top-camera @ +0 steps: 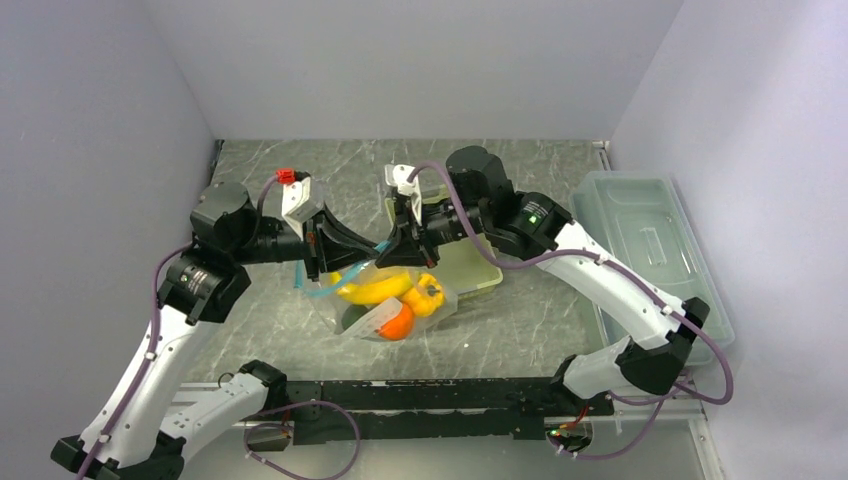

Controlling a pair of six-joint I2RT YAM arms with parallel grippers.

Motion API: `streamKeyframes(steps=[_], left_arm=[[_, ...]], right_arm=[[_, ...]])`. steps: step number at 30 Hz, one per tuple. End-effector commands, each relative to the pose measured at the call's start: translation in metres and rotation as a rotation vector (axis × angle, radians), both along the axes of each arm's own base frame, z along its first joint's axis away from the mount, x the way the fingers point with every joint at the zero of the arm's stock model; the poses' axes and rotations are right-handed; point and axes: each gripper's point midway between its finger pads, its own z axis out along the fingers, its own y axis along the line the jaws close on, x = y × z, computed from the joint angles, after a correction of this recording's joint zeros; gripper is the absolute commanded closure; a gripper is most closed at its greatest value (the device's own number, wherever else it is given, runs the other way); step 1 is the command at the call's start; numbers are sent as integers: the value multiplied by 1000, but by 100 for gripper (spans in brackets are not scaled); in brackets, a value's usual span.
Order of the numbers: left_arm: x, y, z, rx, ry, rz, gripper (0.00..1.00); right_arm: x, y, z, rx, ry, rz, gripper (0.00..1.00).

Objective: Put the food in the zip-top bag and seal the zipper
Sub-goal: Zip the zipper food storage bag.

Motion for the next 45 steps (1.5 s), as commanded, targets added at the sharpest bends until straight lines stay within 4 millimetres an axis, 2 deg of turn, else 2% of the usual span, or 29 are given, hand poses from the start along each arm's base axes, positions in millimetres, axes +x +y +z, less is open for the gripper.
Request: streamKeyframes(steps=[1,10,16,45], left_arm=[[-6,2,-14,32,31,-18,100],[-7,3,-18,37,32,-12,100],[-7,4,-19,39,29,-4,100],[-16,10,-22,42,21,11,100]], right_arm=[[-3,-15,52,147,-116,-4,100],[6,-32,59,155,-124,-58,100],[10,-48,70,199,-126,-97,100],[67,-96,110,315,-139,-506,100]])
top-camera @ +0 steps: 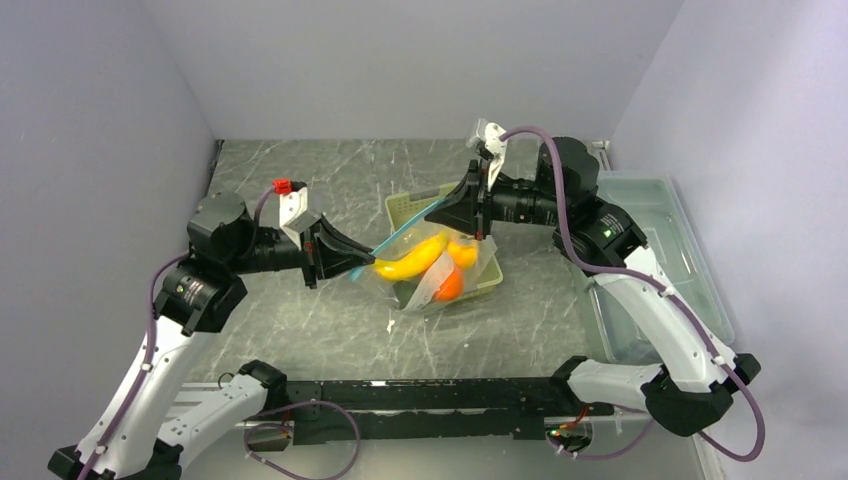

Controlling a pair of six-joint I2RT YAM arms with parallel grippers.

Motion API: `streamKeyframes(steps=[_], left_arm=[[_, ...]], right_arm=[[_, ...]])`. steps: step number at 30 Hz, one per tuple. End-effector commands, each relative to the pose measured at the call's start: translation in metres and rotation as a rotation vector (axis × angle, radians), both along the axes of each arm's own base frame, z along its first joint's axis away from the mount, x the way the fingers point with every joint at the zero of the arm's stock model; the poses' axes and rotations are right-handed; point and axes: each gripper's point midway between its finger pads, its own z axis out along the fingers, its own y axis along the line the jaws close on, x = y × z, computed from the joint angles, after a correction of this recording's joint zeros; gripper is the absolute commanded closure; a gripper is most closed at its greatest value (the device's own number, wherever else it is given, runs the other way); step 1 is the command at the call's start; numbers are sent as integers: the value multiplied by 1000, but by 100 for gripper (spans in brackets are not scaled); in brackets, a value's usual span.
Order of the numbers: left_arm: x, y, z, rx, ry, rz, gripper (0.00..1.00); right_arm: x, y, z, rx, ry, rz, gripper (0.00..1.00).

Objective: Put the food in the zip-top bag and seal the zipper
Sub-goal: Zip the zipper food storage bag.

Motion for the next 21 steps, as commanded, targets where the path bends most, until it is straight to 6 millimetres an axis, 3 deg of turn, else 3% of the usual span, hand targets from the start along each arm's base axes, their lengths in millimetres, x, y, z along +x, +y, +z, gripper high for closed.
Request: streamKeyframes(steps=[1,13,21], left_arm=[[-12,4,-14,29,42,-22,100],[-14,5,-16,33,47,-22,100],[-15,6,-17,34,50,-20,100]], right_arm=[[23,-21,52,131,-135,-178,100],[58,-44,56,149,-107,-408,100],[70,-55,53,141,-107,-488,100]])
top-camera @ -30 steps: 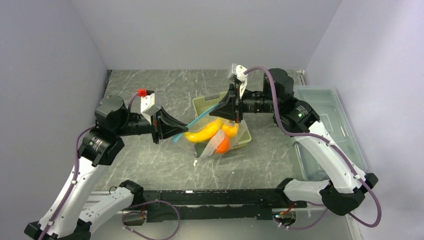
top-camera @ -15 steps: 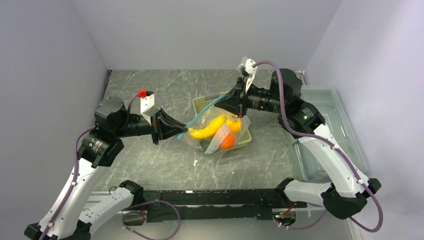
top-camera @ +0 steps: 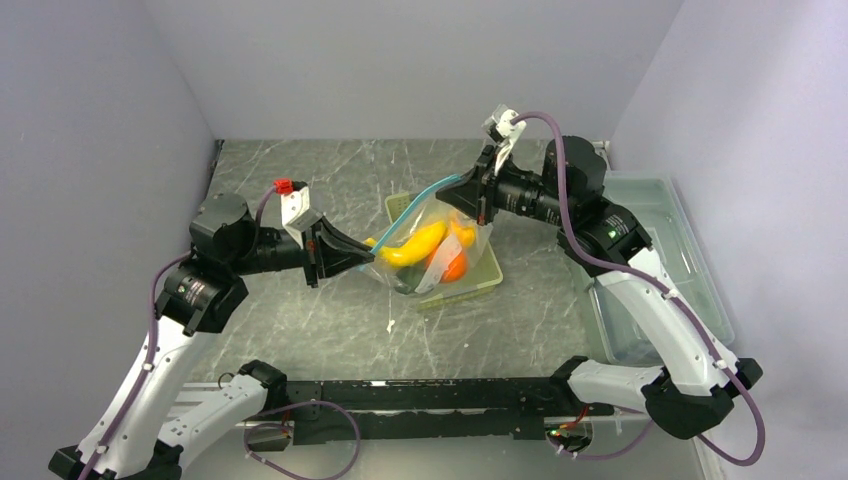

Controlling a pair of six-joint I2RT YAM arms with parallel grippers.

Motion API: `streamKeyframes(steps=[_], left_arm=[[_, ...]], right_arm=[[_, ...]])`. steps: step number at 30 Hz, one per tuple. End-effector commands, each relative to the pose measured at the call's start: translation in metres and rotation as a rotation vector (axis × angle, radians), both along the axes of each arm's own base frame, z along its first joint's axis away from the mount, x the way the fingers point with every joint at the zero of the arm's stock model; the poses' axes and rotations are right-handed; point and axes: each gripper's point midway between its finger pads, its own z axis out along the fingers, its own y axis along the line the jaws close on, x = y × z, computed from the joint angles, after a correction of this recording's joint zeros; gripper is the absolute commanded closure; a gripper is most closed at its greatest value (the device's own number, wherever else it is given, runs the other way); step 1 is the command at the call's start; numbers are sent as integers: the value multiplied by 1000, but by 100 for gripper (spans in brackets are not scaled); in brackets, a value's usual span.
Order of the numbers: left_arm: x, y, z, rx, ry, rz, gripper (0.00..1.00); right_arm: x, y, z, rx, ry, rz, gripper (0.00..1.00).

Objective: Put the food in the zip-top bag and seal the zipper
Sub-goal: Zip the zipper food storage bag.

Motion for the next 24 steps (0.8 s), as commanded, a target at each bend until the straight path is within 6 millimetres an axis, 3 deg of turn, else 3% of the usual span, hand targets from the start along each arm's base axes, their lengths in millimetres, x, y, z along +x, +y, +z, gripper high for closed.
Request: streamKeyframes(steps=[1,24], left_arm=[[-20,4,-10,24,40,-57,100],[-24,10,-12,42,54,-20,100]], right_arm=[[31,-37,50,98,-164,-239,100],[73,-78,54,79,-169,-531,100]])
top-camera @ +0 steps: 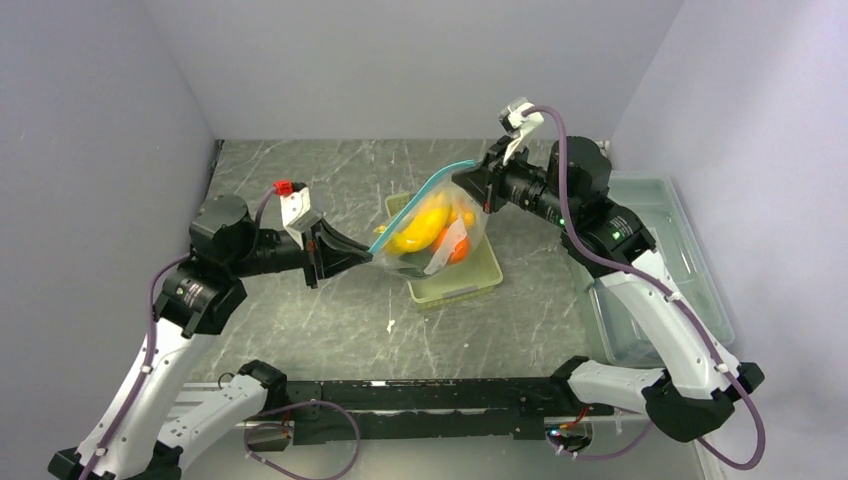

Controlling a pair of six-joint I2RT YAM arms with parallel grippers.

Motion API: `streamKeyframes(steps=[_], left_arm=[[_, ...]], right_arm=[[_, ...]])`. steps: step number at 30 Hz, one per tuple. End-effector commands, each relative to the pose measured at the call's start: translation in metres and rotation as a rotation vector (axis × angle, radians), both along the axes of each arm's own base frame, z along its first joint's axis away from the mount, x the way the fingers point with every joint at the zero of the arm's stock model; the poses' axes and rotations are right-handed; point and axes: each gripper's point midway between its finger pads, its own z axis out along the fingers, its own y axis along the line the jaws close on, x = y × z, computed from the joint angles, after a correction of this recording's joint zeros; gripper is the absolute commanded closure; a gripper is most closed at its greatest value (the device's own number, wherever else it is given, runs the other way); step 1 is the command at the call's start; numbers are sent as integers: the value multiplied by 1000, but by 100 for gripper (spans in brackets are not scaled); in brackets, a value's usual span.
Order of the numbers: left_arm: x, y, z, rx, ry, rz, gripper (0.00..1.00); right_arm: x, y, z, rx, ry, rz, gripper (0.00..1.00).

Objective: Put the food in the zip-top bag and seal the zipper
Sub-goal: Zip the zipper food storage bag, then place the zipper food storage bag at the center of the board.

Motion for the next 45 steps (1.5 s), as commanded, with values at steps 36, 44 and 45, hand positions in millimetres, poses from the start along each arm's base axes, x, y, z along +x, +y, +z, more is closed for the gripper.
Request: streamKeyframes(steps=[36,44,45], left_arm=[[20,22,2,25,25,236,45],[32,22,14,6,-2,271,30],[33,21,16,4,-4,268,28]], right_arm=[[51,-38,48,74,-156,-203,100],[50,-25,38,49,-133,-134,100],[50,-24,37,49,-129,-128,100]])
